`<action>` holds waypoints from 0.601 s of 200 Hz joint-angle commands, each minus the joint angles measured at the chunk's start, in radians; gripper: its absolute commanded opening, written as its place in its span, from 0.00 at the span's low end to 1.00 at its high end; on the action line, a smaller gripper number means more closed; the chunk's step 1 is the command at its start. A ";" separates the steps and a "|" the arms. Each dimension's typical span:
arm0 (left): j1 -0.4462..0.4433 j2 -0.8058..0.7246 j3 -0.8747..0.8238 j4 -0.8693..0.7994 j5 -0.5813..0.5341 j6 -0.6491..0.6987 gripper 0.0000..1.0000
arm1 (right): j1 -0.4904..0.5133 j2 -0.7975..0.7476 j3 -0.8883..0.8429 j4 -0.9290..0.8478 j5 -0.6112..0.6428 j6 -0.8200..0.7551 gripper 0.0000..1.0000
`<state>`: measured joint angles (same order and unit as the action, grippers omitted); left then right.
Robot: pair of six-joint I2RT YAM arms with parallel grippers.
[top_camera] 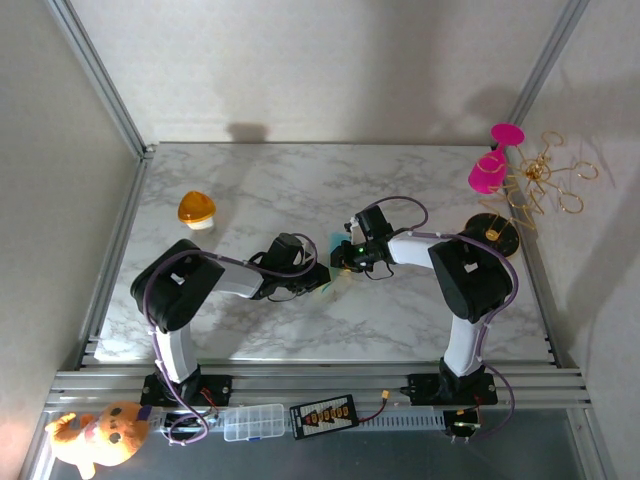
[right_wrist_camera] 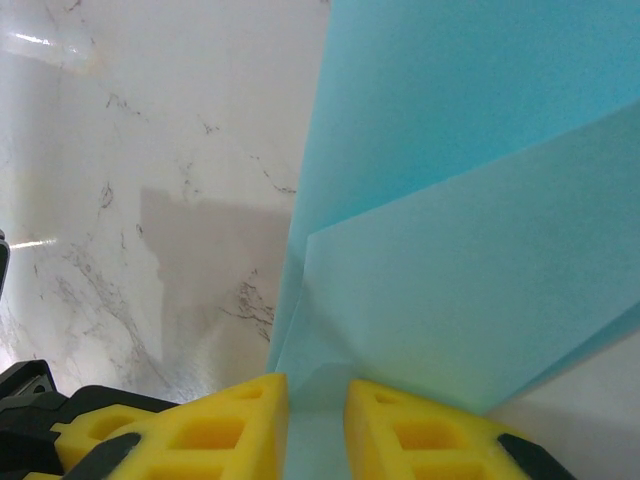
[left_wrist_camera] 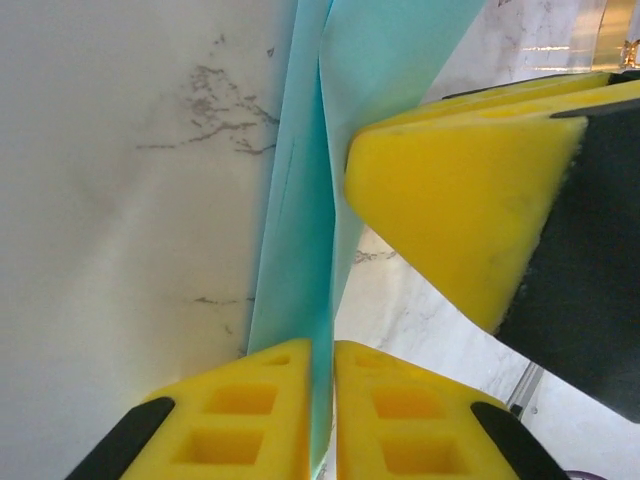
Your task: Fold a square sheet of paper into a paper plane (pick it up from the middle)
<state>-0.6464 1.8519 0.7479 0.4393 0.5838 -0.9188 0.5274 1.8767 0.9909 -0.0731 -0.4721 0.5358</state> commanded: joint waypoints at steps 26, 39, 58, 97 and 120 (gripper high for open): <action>-0.007 -0.004 -0.045 -0.160 -0.025 0.018 0.12 | 0.004 0.072 -0.010 -0.067 0.102 -0.017 0.25; -0.007 -0.002 -0.048 -0.165 -0.027 0.020 0.11 | 0.003 0.075 -0.008 -0.069 0.101 -0.016 0.25; -0.007 0.002 -0.051 -0.176 -0.035 0.024 0.11 | 0.003 0.078 -0.008 -0.071 0.103 -0.013 0.25; -0.007 0.007 -0.048 -0.216 -0.069 0.035 0.07 | 0.004 0.084 -0.003 -0.080 0.107 -0.010 0.25; -0.010 0.009 -0.041 -0.223 -0.078 0.037 0.07 | 0.003 0.084 -0.001 -0.085 0.107 -0.010 0.25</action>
<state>-0.6472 1.8462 0.7422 0.4175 0.5621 -0.9092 0.5274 1.8851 1.0061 -0.0933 -0.4721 0.5362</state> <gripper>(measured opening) 0.075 0.246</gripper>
